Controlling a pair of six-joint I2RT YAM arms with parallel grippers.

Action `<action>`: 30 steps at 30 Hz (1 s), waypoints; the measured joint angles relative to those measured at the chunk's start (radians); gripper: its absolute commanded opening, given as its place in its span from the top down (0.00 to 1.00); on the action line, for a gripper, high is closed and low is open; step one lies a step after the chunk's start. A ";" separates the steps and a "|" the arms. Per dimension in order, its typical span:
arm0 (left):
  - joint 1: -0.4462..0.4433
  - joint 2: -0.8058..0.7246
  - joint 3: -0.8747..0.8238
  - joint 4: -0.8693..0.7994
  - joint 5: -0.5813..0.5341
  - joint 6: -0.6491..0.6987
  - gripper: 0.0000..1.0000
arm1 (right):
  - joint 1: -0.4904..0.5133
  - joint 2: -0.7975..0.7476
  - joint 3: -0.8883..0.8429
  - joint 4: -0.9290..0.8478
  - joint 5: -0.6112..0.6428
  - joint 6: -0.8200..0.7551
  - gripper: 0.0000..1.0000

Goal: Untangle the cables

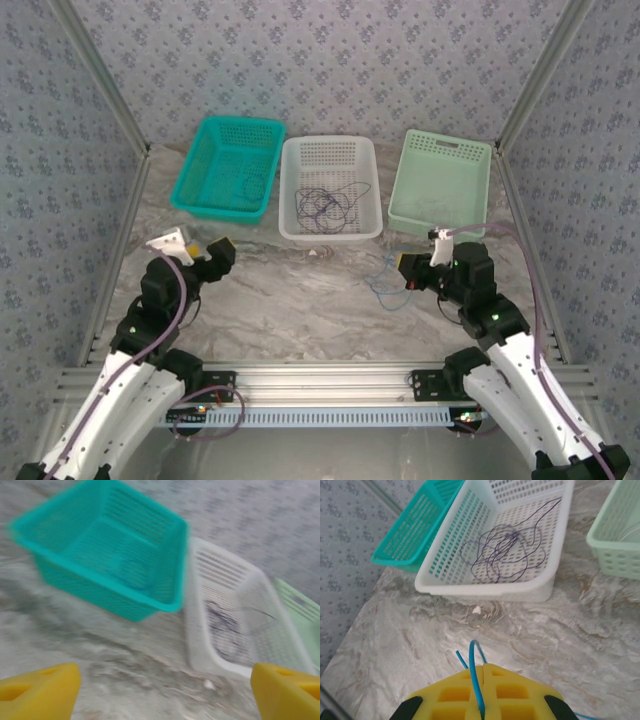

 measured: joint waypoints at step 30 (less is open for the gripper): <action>-0.792 0.902 0.253 0.732 -0.040 0.597 0.48 | 0.279 0.085 0.340 -0.086 0.081 0.104 1.00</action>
